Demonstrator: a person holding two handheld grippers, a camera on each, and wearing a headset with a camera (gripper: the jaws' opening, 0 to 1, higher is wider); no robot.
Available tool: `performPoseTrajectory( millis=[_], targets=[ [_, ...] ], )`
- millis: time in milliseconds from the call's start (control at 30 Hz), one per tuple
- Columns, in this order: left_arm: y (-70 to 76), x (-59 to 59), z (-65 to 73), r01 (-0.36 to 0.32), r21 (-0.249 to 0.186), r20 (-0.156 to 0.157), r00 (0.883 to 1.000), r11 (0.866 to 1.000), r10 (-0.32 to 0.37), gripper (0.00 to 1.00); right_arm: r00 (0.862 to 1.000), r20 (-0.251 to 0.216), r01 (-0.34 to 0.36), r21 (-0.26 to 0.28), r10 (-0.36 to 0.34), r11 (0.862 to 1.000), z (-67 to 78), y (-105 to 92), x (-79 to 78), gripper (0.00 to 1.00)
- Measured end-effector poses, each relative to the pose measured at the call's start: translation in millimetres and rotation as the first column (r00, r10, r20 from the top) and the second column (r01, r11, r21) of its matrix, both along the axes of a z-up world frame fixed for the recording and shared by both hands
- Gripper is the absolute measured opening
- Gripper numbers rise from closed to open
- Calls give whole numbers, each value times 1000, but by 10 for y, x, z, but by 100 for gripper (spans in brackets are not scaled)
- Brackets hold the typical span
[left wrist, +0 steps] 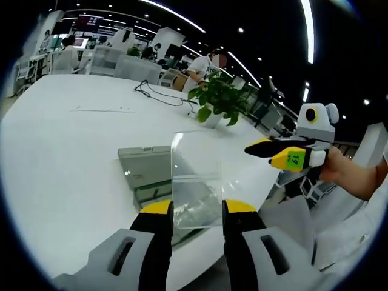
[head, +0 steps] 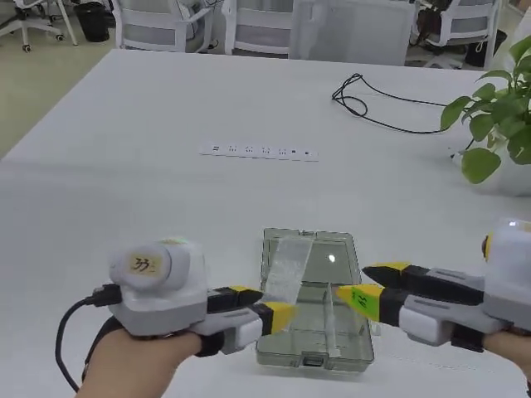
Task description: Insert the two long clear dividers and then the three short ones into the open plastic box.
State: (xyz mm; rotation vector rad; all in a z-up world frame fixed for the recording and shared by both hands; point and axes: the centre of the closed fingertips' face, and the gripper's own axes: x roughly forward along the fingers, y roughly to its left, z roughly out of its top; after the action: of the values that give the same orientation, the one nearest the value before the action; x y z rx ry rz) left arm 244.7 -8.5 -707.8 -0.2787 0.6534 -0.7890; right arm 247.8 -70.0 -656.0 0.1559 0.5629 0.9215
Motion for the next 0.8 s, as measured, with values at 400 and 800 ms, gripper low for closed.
performPoseTrajectory(
  millis=[400,800],
  targets=[
    [-251,-49,128,53,-44,37,998,998,-51,30,995,-83,55,6,-55,998,-114,109,18,22],
    [-316,-65,165,77,-47,55,996,996,-74,30,986,-140,93,11,-90,996,-188,163,22,9]
  ],
)
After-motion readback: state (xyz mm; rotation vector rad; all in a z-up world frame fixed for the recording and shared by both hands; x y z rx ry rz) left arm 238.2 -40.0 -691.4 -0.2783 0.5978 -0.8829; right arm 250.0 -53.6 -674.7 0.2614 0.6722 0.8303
